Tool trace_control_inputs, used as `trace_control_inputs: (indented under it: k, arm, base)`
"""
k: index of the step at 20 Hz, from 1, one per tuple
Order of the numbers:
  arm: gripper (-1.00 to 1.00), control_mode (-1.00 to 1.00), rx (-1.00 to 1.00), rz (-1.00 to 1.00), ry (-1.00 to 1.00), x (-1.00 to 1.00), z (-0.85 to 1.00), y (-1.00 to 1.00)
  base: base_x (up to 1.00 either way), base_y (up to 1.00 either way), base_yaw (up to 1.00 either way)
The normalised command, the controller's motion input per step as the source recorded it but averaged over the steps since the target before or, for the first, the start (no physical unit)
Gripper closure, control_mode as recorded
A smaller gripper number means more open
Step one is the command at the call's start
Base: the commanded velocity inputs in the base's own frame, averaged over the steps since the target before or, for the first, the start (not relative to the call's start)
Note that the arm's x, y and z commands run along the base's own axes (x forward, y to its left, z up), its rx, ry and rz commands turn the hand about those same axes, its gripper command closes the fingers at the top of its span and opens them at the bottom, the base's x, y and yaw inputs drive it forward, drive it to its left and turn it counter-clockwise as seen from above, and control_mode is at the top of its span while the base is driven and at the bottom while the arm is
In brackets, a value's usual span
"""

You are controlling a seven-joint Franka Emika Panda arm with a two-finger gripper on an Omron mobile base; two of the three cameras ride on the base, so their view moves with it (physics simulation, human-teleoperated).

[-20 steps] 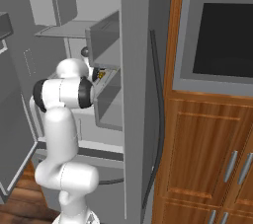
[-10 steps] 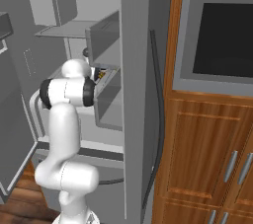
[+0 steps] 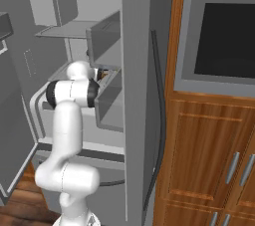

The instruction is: Pick the cheese from the fridge and the cheese grater from the cabinet and place them next to the salad bowl.

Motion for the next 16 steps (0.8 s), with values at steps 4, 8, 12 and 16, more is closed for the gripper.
trace_control_inputs:
  k: [4, 8, 12, 16]
  arm:
    - [-1.0, -1.0, 0.01, 0.0, 0.01, 0.32, -0.14, 0.0]
    - [-1.0, -1.0, 0.01, 0.0, 0.0, 0.28, -0.2, 0.0]
    - [-1.0, -1.0, 0.0, 0.0, 0.0, 0.2, -0.18, 0.0]
    - [1.0, -1.0, 0.0, 0.0, 0.0, 0.01, -0.21, 0.01]
  base:
    - [0.0, 0.0, 0.0]
    - [0.0, 0.0, 0.0]
    - [0.0, 0.0, 0.0]
    - [0.0, 0.0, 0.0]
